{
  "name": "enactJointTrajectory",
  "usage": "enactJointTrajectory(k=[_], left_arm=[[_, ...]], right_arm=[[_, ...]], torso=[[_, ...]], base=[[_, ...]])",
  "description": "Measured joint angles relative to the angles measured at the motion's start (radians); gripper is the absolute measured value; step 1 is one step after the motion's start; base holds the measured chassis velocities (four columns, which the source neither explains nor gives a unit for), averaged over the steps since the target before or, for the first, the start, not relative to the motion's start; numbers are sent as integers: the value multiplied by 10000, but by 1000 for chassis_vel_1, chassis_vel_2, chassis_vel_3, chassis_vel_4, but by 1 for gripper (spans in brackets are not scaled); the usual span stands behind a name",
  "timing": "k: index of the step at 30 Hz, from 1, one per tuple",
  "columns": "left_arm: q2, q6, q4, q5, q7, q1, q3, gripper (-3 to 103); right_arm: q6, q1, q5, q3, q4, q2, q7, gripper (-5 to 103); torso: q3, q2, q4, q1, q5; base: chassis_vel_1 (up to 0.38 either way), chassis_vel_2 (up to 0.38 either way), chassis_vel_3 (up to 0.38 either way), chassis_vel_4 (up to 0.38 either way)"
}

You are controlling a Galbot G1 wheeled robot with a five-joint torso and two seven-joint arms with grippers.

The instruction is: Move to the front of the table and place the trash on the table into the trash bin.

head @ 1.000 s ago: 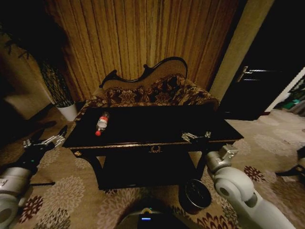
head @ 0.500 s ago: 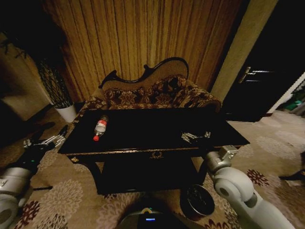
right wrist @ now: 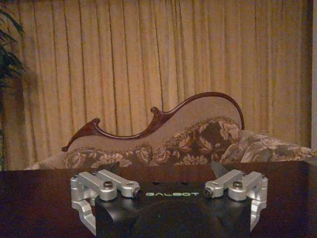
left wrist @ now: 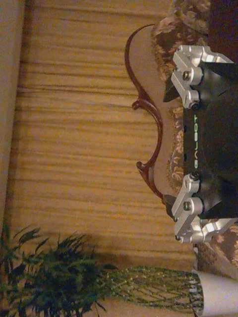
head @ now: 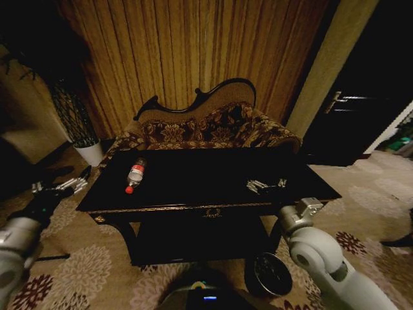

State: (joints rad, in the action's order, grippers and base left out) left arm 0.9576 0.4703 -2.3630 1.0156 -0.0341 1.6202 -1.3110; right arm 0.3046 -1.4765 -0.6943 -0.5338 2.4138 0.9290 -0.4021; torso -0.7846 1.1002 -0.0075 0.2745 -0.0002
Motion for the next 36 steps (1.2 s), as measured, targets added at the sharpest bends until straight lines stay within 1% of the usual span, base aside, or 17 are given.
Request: enactJointTrajectory(k=[1, 3, 6, 7, 8, 9, 11, 12, 14, 17, 20, 24, 27, 28, 29, 33, 36], left_arm=[[-291, 126, 82, 216, -176, -92, 25, 100], [-506, 229, 142, 415, -326, -154, 41, 100], [-1255, 595, 369, 1199, -914, -335, 76, 100], [-1663, 754, 519, 1617, -1188, -383, 90, 100], [-1663, 754, 519, 1617, -1188, -383, 90, 100], [-2017, 881, 676, 1940, -1492, -432, 127, 100], [-2202, 943, 772, 2078, -1603, -466, 168, 100], [-2692, 1019, 1091, 2260, -1723, -586, 314, 100], [-2875, 1038, 1207, 2303, -1760, -653, 394, 100], [-3579, 1218, 1708, 2855, -2228, -1239, 951, 100], [-3749, 1284, 1865, 2997, -2370, -1488, 1202, 100], [-4307, 1451, 2394, 3152, -2812, -2627, 2689, 100], [-4381, 1510, 2436, 3229, -2986, -2921, 3127, 100], [-4416, 1598, 2481, 3276, -3183, -3215, 3620, 100], [-4416, 1598, 2481, 3276, -3183, -3215, 3620, 100], [-4377, 1708, 2693, 3350, -3613, -4017, 4845, 100], [-4328, 1779, 2758, 3465, -3859, -4390, 5371, 100]], right_arm=[[-3, -2, 9, 0, -15, 10, 0, 100], [-7, -4, 16, 0, -28, 17, -1, 100], [-29, -27, 63, 0, -71, 53, -1, 100], [-44, -47, 82, -2, -92, 76, -2, 100], [-44, -47, 82, -2, -92, 76, -2, 100], [-58, -75, 100, -10, -104, 99, -2, 100], [-63, -88, 106, -16, -112, 107, -3, 100], [-80, -103, 137, -20, -147, 135, -4, 100], [-83, -105, 145, -19, -158, 143, -3, 100], [-88, -68, 157, 3, -236, 164, -3, 100], [-88, -41, 157, 10, -271, 168, -2, 100], [-91, -18, 161, 26, -441, 190, 2, 100], [-94, -1, 161, 31, -503, 192, 5, 100], [-99, 23, 162, 38, -566, 192, 7, 100], [-99, 23, 162, 38, -566, 192, 7, 100], [-105, 90, 160, 41, -682, 192, 12, 100], [-111, 87, 159, 38, -722, 192, 13, 100]], torso=[[0, 0, 0, 0, 0], [0, 0, 0, 0, 0], [0, 0, -1, 0, 3], [1, 0, 4, -1, -1], [1, 0, 4, -1, -1], [0, 0, 3, -1, 3], [0, 0, 3, -1, 2], [0, 0, 2, -1, 1], [0, 0, 2, 0, 1], [0, 0, 2, 0, 1], [0, 0, 2, -1, 2], [0, 0, 1, 0, 1], [0, 0, 2, 0, 2], [0, 0, 2, 0, 2], [0, 0, 2, 0, 2], [0, 0, 1, -1, 3], [0, 0, 2, 0, 2]], base=[[0, 0, 0, 0], [0, 0, 0, 0], [0, 0, 0, 0], [0, 0, 0, 0], [0, 0, 0, 0], [0, 0, 0, 0], [0, 0, 0, 0], [0, 0, 0, 0], [0, 0, 0, 0], [0, 0, 0, 0], [0, 0, 0, 0], [0, 0, 0, 0], [0, 0, 0, 0], [0, 0, 0, 0], [0, 0, 0, 0], [0, 0, 0, 0], [0, 0, 0, 0]])
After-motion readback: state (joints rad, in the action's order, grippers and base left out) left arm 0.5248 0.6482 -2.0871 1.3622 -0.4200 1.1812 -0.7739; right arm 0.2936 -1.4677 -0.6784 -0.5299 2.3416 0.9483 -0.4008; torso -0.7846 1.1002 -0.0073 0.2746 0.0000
